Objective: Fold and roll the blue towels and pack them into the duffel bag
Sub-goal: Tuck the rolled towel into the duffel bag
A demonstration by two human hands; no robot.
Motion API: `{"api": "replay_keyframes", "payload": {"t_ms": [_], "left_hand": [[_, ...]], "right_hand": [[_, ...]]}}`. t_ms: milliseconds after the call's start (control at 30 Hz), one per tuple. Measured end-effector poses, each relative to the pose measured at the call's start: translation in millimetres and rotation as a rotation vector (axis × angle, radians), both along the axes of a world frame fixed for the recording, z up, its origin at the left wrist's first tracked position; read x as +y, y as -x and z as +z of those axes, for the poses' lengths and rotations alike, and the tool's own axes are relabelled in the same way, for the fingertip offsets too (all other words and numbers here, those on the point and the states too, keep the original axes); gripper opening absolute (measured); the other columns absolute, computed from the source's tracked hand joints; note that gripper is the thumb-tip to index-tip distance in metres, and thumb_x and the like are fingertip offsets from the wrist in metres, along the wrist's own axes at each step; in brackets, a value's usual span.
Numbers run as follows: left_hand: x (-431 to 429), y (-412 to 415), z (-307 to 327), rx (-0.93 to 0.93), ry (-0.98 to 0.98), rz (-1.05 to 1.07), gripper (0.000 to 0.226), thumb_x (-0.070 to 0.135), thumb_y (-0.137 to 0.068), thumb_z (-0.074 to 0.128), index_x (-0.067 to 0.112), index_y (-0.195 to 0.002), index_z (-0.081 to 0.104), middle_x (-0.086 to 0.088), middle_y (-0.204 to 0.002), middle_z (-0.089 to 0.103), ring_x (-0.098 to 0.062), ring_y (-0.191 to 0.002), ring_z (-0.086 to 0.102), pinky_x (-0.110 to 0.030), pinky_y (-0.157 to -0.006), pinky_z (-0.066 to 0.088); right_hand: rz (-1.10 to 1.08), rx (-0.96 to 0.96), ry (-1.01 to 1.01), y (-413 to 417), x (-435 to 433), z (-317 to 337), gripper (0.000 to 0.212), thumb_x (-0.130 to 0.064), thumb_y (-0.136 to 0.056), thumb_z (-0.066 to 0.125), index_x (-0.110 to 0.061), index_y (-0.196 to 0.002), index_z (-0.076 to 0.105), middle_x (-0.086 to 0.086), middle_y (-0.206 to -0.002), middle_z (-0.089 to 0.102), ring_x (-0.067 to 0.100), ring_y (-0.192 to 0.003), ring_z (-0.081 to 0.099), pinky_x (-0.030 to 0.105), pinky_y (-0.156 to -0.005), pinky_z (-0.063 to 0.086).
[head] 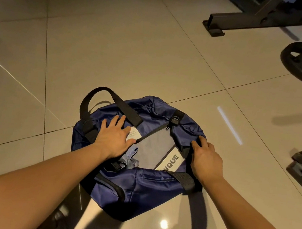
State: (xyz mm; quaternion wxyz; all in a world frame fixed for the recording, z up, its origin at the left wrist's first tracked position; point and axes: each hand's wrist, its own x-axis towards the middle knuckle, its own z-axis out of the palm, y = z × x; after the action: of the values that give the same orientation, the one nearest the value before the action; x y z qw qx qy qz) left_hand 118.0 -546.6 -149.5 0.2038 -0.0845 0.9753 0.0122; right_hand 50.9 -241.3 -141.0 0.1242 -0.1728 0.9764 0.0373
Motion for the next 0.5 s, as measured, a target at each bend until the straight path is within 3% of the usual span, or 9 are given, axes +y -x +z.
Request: {"api": "replay_keyframes", "payload": {"t_ms": [233, 333, 400, 500], "left_hand": [[0, 5, 3, -0.122, -0.078, 0.052, 0.063, 0.059, -0.105, 0.023, 0.024, -0.157, 0.032, -0.012, -0.167, 0.02, -0.035, -0.155, 0.007, -0.058, -0.124, 0.002], [5, 7, 24, -0.069, -0.053, 0.03, 0.055, 0.053, -0.105, 0.03, 0.02, -0.146, 0.049, -0.012, -0.151, 0.046, -0.033, -0.144, 0.034, -0.052, -0.119, 0.024], [17, 7, 43, -0.029, -0.054, 0.015, 0.044, 0.044, -0.104, 0.039, 0.017, -0.13, 0.06, -0.011, -0.132, 0.059, -0.031, -0.124, 0.051, -0.044, -0.104, 0.041], [47, 7, 68, 0.063, -0.14, 0.026, 0.031, 0.037, -0.1, 0.048, 0.014, -0.108, 0.067, -0.009, -0.112, 0.064, -0.029, -0.1, 0.059, -0.04, -0.084, 0.051]], "right_hand": [[-0.04, -0.194, 0.138, 3, 4, -1, 0.047, -0.019, -0.1, 0.05, -0.014, -0.146, 0.041, 0.008, -0.153, 0.04, 0.034, -0.125, 0.054, 0.043, -0.094, 0.052], [-0.031, -0.216, 0.228, -1, 10, 14, 0.048, -0.015, -0.1, 0.048, -0.011, -0.147, 0.042, 0.01, -0.155, 0.038, 0.037, -0.126, 0.054, 0.045, -0.097, 0.05], [-0.039, -0.222, 0.283, -6, 17, 25, 0.044, -0.014, -0.098, 0.051, -0.011, -0.141, 0.048, 0.012, -0.149, 0.045, 0.038, -0.12, 0.057, 0.044, -0.096, 0.049], [-0.08, -0.237, 0.328, -16, 30, 44, 0.037, -0.015, -0.096, 0.055, -0.013, -0.133, 0.055, 0.013, -0.134, 0.058, 0.037, -0.112, 0.06, 0.039, -0.091, 0.05]]}}
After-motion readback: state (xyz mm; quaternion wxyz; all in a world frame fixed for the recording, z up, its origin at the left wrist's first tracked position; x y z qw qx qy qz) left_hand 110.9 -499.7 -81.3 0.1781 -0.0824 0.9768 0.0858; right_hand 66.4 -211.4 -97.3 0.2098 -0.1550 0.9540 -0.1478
